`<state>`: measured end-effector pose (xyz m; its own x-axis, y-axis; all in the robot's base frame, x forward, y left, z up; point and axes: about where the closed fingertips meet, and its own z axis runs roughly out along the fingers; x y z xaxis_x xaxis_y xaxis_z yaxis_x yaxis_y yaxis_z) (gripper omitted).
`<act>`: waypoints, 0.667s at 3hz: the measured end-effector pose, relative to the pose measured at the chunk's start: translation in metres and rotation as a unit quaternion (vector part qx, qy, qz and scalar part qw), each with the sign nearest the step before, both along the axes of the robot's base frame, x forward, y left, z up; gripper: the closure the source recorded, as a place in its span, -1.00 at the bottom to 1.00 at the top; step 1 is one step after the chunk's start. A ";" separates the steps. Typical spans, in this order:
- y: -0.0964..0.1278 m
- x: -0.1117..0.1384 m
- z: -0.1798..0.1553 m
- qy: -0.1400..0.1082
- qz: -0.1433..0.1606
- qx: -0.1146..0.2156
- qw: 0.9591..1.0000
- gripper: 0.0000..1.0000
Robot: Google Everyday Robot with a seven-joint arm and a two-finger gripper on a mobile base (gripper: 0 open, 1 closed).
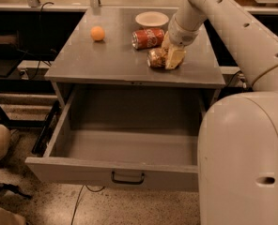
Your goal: Place orange can into top drawer
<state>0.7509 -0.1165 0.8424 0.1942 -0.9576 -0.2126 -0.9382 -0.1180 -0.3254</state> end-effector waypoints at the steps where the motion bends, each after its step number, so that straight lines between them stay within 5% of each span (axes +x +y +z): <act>1: 0.000 -0.005 0.004 -0.004 0.001 0.002 1.000 0.72; 2: -0.011 -0.027 0.029 -0.022 -0.006 0.003 1.000 1.00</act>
Offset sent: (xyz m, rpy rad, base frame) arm -0.0876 -0.0267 0.0888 -0.0006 -0.1187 -0.0278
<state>0.7237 -0.1275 0.8714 0.1918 -0.9587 -0.2099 -0.9244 -0.1046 -0.3669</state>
